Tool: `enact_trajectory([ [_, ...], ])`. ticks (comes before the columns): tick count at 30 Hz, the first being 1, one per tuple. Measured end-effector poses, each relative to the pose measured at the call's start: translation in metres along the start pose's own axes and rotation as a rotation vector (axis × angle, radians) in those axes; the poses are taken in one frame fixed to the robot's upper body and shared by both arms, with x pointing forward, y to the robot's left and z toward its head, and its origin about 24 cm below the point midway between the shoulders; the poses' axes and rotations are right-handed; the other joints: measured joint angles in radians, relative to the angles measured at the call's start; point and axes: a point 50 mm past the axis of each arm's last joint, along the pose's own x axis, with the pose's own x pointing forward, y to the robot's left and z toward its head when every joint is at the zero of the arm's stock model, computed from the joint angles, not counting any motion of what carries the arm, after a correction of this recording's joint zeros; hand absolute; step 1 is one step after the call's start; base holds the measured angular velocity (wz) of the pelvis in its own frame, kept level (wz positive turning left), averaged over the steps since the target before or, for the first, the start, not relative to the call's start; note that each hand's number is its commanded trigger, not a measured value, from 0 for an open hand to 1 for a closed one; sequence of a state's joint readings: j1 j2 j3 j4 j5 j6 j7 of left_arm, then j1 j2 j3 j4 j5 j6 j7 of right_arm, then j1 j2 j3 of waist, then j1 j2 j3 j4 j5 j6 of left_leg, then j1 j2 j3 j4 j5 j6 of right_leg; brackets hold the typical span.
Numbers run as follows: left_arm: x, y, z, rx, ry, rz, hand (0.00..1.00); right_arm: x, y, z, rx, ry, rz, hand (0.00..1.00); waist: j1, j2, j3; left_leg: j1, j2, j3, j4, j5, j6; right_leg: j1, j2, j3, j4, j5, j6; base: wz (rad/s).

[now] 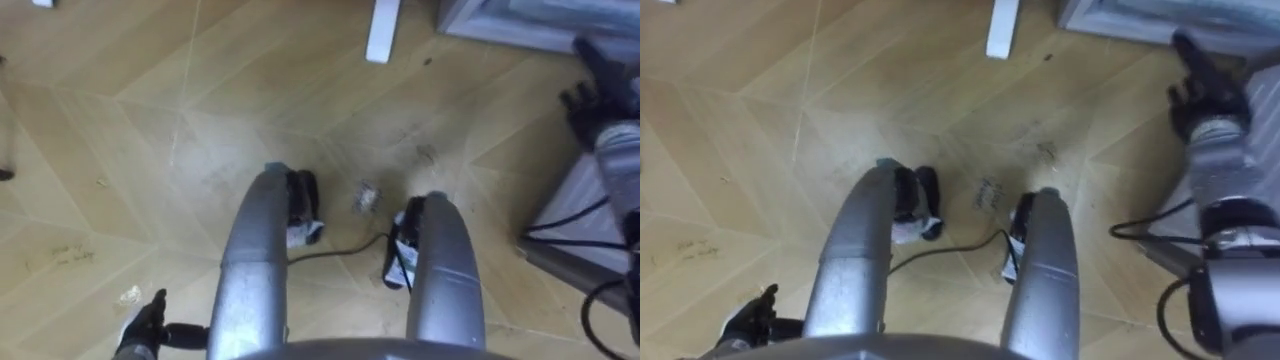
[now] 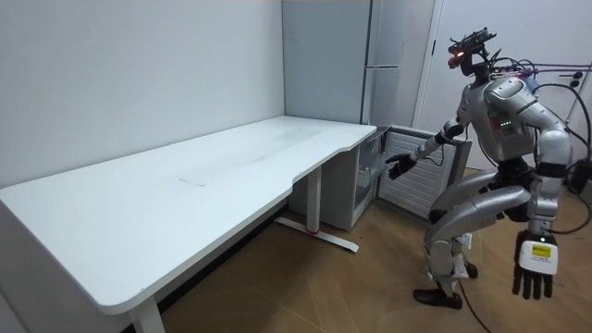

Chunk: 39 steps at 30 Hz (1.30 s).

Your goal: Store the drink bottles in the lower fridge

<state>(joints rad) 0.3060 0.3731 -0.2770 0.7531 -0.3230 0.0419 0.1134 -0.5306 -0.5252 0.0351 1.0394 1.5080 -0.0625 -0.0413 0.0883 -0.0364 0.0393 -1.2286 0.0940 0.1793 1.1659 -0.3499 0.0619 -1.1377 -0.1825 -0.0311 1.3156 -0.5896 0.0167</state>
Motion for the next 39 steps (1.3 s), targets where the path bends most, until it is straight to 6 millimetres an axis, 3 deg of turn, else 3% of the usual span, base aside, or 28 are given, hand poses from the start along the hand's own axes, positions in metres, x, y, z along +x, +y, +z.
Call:
enact_trajectory([
  [4,0.000,-0.001,0.007,0.004,-0.026,0.003,0.00,0.007,0.040,0.027,0.027,-0.068,0.089,0.00,-0.002,-0.007,0.0040,-0.034,-0.002,-0.005,0.031,-0.001,0.002,-0.035,-0.006,0.000,0.034,-0.007,-0.001,0.04],
  [6,-0.001,-0.002,0.011,0.010,-0.045,-0.005,0.00,0.007,0.050,0.030,0.039,-0.074,0.101,0.00,-0.001,-0.009,0.0052,-0.042,-0.002,-0.009,0.039,-0.002,0.002,-0.037,-0.006,-0.002,0.042,-0.009,-0.001,0.00],
  [14,-0.003,-0.002,0.025,0.035,-0.111,-0.020,0.00,0.007,0.060,0.033,0.039,-0.083,0.103,0.00,-0.004,-0.019,0.0087,-0.072,-0.002,-0.012,0.050,-0.001,0.004,-0.070,-0.011,-0.002,0.054,-0.007,0.000,0.00],
  [26,-0.006,0.002,0.019,0.037,-0.101,-0.030,0.00,0.007,0.090,0.039,0.015,-0.109,0.075,0.00,0.003,-0.020,0.0095,-0.072,0.001,0.001,0.033,0.009,0.002,-0.079,-0.015,0.006,0.056,-0.004,-0.008,0.00],
  [34,-0.007,0.007,0.016,0.040,-0.092,-0.026,0.00,0.005,0.108,0.034,-0.033,-0.104,0.091,0.00,0.004,-0.024,0.0115,-0.072,0.017,0.004,0.033,0.011,-0.006,-0.086,-0.012,-0.003,0.057,-0.001,-0.023,-0.04],
  [39,-0.009,0.008,0.010,0.045,-0.076,-0.025,0.00,0.005,0.109,0.035,-0.033,-0.105,0.083,0.00,0.015,-0.026,0.0129,-0.072,0.016,-0.004,0.027,0.019,-0.015,-0.082,-0.014,-0.014,0.056,0.001,-0.030,0.02],
])
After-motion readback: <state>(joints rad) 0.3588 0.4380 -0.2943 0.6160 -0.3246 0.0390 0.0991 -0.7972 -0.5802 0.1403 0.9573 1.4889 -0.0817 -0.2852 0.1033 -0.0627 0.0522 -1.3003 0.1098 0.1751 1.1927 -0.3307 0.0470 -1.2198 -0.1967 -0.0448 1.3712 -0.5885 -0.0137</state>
